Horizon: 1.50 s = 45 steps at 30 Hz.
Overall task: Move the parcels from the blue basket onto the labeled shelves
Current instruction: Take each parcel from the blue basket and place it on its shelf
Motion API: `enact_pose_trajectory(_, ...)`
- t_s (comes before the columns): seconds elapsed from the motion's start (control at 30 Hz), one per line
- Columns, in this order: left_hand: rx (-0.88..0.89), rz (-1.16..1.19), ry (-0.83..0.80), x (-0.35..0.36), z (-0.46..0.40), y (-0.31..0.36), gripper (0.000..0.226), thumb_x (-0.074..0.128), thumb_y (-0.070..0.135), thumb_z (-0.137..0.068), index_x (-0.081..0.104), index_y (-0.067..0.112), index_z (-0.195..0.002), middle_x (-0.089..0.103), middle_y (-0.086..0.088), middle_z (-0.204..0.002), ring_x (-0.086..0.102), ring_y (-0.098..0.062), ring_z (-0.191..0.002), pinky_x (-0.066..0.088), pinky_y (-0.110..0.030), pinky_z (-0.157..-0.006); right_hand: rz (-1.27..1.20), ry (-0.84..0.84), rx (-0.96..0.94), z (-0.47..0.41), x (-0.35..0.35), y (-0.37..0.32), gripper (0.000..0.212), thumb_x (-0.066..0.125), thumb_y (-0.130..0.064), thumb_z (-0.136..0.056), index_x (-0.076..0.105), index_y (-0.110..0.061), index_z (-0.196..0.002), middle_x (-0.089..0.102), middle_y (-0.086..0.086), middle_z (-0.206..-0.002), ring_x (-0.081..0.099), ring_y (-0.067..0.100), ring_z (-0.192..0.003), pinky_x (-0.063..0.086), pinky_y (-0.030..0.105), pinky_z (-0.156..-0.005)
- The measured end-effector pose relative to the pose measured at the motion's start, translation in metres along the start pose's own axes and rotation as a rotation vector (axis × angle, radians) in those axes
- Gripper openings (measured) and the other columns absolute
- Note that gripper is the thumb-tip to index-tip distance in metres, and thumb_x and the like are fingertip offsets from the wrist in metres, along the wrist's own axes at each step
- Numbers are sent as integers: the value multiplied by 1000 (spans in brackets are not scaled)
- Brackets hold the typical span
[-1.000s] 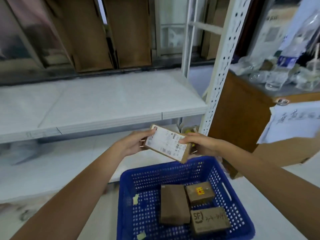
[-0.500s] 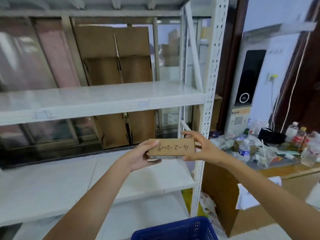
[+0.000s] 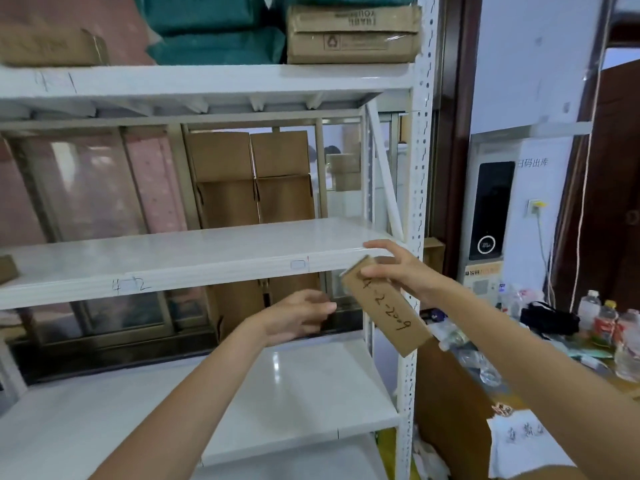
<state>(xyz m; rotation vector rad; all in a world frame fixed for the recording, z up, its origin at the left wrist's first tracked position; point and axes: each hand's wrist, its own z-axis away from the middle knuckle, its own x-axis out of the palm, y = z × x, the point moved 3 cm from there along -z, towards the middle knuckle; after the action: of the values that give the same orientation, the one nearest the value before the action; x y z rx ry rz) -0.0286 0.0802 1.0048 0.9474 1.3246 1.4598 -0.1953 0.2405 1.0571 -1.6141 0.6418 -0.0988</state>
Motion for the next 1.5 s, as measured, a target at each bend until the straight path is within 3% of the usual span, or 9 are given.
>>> enact_pose_trajectory(0.17, 117, -9, -106, 9, 1, 33, 69, 78, 10, -75, 46, 22, -134, 57, -1, -132, 62, -17, -116, 53, -28, -89, 352, -213, 56, -17, 27, -34, 92, 89, -49, -53, 43, -32, -130, 62, 5, -127, 57, 20, -118, 44, 37, -103)
enact_pose_trajectory(0.33, 176, 146, -31, -2, 2, 23, 70, 80, 5, -72, 48, 16, -134, 56, -9, -133, 64, -21, -114, 54, -28, -86, 485, -159, -8, -18, 26, -43, 97, 82, -57, -61, 31, -35, -140, 49, 1, -131, 52, 17, -121, 43, 39, -106)
enact_pose_trajectory(0.47, 232, 415, 76, -25, 11, 3, 68, 75, 3, -74, 46, 13, -135, 66, -13, -119, 66, -25, -110, 56, -31, -86, 430, -133, 17, -9, -1, -19, 92, 79, -60, -62, 36, -36, -139, 51, -2, -135, 47, 19, -127, 38, 40, -109)
enact_pose_trajectory(0.7, 219, 513, 128, -39, 29, -13, 105, 93, 11, -48, 41, 11, -139, 59, -21, -129, 59, -32, -118, 51, -41, -98, 133, -77, -8, -12, 13, 24, 78, 82, -44, -62, 52, -26, -132, 59, -4, -120, 60, 13, -111, 55, 19, -80)
enact_pose_trajectory(0.87, 155, 466, 77, -49, 42, -17, 66, 74, 40, -78, 53, 14, -134, 54, -21, -135, 52, -34, -127, 41, -49, -108, 54, -93, -19, -19, 27, 39, 80, 85, -44, -57, 55, -25, -129, 59, 2, -123, 63, 19, -111, 57, 31, -89)
enact_pose_trajectory(1.0, 120, 483, 229, -57, 51, -35, 44, 73, 44, -78, 71, 20, -115, 66, -15, -123, 60, -31, -118, 53, -43, -92, -29, -71, -26, -26, 49, 54, 95, 88, -50, -50, 51, -26, -134, 57, -4, -127, 59, 20, -119, 52, 40, -99)
enact_pose_trajectory(1.13, 120, 552, 378, -72, 76, -58, 38, 70, 34, -84, 67, 16, -117, 61, -16, -125, 58, -32, -117, 57, -42, -83, -287, -80, 27, -32, 97, 69, 77, 90, -41, -50, 60, -27, -120, 62, 0, -126, 66, 21, -110, 57, 41, -91)
enact_pose_trajectory(1.27, 105, 566, 471, -104, 119, -71, 33, 73, 32, -81, 69, 18, -111, 59, -17, -121, 57, -33, -112, 56, -41, -80, -387, -99, 110, -35, 155, 65, 54, 82, -49, -64, 67, -25, -110, 71, 2, -100, 72, 16, -73, 59, 31, -69)
enact_pose_trajectory(1.5, 140, 547, 623, -196, 221, -90, 37, 64, 30, -89, 59, 16, -123, 59, -15, -119, 59, -30, -108, 58, -40, -78, -458, -137, 126, -53, 290, 27, 46, 75, -26, -83, 57, -19, -125, 68, 6, -108, 68, 18, -74, 57, 28, -60)
